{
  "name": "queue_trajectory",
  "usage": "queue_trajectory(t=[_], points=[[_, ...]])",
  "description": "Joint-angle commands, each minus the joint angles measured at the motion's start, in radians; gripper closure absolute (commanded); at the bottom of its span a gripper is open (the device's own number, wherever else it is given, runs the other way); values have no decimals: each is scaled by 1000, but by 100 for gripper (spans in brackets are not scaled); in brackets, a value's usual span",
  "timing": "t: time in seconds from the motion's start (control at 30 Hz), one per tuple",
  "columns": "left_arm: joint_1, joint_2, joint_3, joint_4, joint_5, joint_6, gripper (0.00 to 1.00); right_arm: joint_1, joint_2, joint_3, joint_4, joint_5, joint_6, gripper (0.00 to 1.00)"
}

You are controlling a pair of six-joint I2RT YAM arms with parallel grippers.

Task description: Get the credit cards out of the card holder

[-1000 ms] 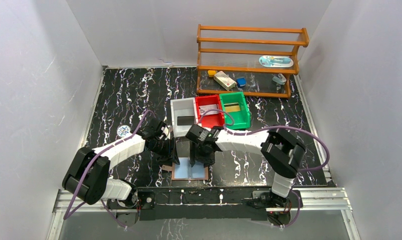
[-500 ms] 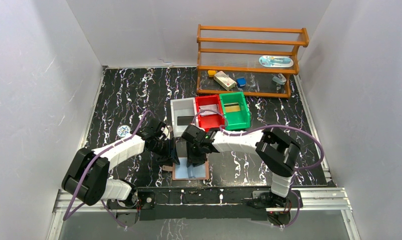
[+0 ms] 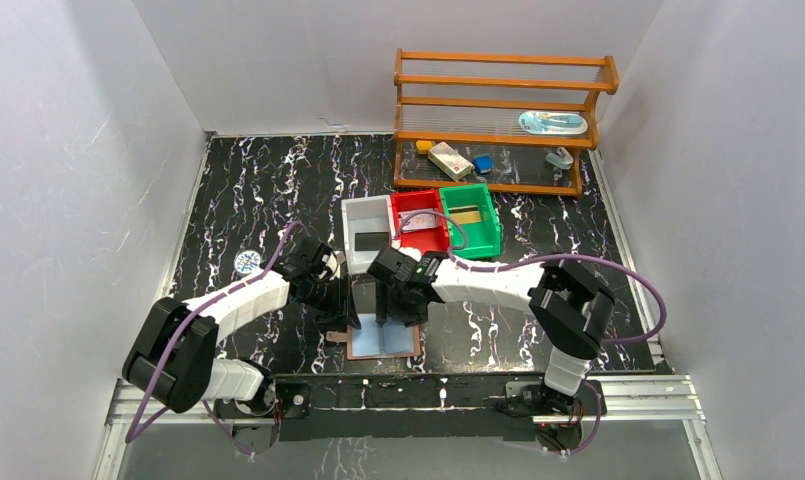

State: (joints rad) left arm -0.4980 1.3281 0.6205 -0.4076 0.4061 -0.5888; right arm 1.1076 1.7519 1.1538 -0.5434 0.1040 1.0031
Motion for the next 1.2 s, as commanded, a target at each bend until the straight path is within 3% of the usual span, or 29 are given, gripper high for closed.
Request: queue_trajectory(t=[0.0,0.57,0.73,0.97,1.17], points=[[-5,-32,-7,-14,26,-8,60,1,-45,-18,-39,31,26,31],[-5,-32,0,-16,31,-10,60,1,38,-38,-18,-21,22,23],[-5,-32,4,-16,35,-10,60,-1,73,-36,41,-78,1,27],[-5,-30,7,-15,36,-10,60,2,64,6,50,-62,-20,52],[-5,-25,9,-12,39,-11,60,5,29,-3,124,-98,-38,54]])
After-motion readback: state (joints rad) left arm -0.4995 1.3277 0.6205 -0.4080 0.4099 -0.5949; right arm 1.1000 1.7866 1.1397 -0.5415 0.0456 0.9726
